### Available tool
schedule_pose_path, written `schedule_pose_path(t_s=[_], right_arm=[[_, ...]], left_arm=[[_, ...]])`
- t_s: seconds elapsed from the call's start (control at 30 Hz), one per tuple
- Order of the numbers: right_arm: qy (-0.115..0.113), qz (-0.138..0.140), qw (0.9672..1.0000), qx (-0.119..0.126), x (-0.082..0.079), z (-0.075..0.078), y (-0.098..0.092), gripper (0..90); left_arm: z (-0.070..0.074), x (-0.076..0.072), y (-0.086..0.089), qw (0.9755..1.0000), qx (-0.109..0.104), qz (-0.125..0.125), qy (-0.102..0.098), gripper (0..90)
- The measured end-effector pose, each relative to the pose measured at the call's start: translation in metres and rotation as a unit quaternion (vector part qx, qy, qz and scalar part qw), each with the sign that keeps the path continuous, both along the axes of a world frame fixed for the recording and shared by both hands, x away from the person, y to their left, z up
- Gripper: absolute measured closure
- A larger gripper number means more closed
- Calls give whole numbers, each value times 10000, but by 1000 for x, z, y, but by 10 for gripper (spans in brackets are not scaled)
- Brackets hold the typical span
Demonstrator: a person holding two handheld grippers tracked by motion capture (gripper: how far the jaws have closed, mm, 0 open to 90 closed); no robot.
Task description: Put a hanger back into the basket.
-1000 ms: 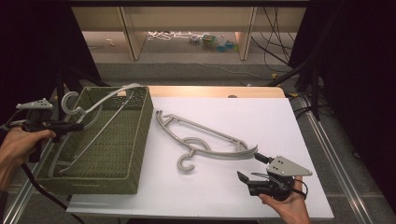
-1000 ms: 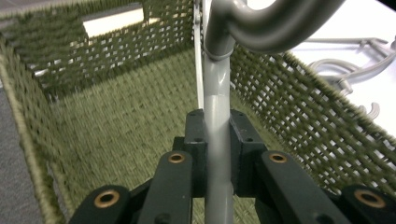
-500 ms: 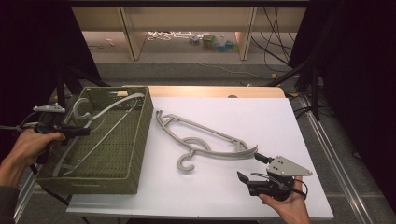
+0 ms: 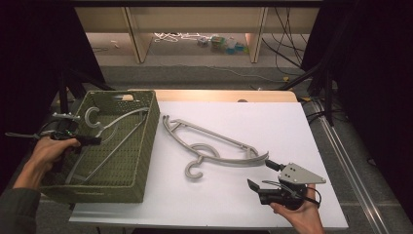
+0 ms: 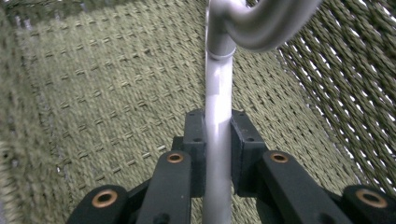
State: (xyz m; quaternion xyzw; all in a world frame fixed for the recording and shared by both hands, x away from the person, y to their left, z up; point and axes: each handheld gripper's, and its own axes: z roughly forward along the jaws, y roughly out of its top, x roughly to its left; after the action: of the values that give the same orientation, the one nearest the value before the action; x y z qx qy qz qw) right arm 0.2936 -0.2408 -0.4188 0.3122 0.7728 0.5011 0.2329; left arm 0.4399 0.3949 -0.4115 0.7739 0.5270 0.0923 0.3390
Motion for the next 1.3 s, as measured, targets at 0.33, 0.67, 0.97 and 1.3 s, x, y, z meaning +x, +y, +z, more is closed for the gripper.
schedule_pose_path(t_s=[0.33, 0.67, 0.97, 1.3], right_arm=[[60, 35, 10000, -11, 0, 0, 1, 168], [62, 25, 10000, -8, 0, -1, 0, 168], [61, 42, 10000, 16, -1, -1, 1, 167], [19, 81, 9999, 82, 1, -4, 4, 166]], left_arm=[[-9, 3, 9, 9981, -54, 597, 151, 730], [-8, 3, 6, 9926, 68, 1193, 219, 537], [30, -15, -3, 9843, -47, 1718, -390, 334], [68, -57, -19, 9803, -488, 1405, -1298, 246]])
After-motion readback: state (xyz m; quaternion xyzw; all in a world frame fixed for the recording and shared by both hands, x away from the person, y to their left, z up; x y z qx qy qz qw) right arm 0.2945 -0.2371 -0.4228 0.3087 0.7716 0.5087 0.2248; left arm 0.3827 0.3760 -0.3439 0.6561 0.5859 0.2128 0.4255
